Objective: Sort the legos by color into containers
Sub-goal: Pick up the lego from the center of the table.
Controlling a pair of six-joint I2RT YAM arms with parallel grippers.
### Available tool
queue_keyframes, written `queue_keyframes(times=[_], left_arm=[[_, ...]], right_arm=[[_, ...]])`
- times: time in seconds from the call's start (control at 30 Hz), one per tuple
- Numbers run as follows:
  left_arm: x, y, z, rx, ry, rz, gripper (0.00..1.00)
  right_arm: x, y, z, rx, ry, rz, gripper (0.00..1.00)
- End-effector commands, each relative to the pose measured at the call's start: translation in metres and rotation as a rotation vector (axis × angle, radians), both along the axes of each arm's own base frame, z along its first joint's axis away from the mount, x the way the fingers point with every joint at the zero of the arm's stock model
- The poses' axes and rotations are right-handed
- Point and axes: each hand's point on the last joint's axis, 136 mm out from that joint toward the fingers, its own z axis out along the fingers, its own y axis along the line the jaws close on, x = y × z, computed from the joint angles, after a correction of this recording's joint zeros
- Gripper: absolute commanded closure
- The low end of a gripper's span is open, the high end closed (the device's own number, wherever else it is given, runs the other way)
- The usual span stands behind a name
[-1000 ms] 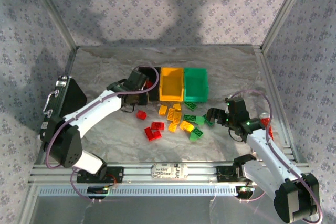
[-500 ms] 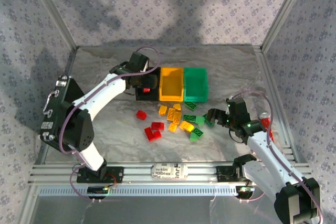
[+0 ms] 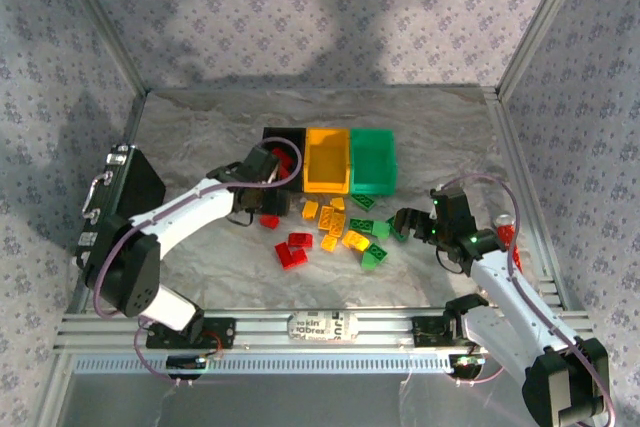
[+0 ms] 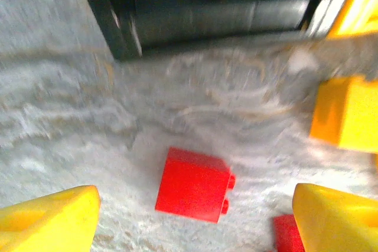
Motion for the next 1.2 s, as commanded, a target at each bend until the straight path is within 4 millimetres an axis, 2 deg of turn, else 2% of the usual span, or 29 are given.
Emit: queue_keyframes(times=[0.0, 0.13, 0.53, 0.73, 0.87, 1.0, 1.17], left_arm=[[-0.01, -0.009, -0.01, -0.022, 0.028, 0.004, 0.15], [-0.01, -0.009, -0.019, -0.013, 0.032, 0.002, 0.15], [-0.004, -0.01, -0.047, 0.045, 0.091, -0.009, 0.25], [-0.002, -0.012, -0.049, 0.048, 0.099, -0.008, 0.48], [0.001, -0.012, -0.042, 0.048, 0.087, -0.012, 0.64], [0.007, -0.015, -0.025, 0.035, 0.048, -0.02, 0.67], [0.024, -0.023, 0.005, 0.022, -0.017, -0.034, 0.67]], right_arm=[[-0.004, 0.0, -0.002, 0.002, 0.016, -0.003, 0.03], [-0.005, 0.0, -0.002, 0.002, 0.014, -0.007, 0.03], [-0.008, -0.002, -0.003, 0.005, 0.007, -0.011, 0.03], [-0.008, -0.002, -0.004, 0.002, 0.008, -0.014, 0.03], [-0.009, -0.003, -0.005, 0.002, 0.011, -0.016, 0.03], [-0.009, -0.003, -0.005, 0.003, 0.01, -0.017, 0.03], [-0.009, -0.003, -0.004, 0.004, 0.008, -0.016, 0.03]])
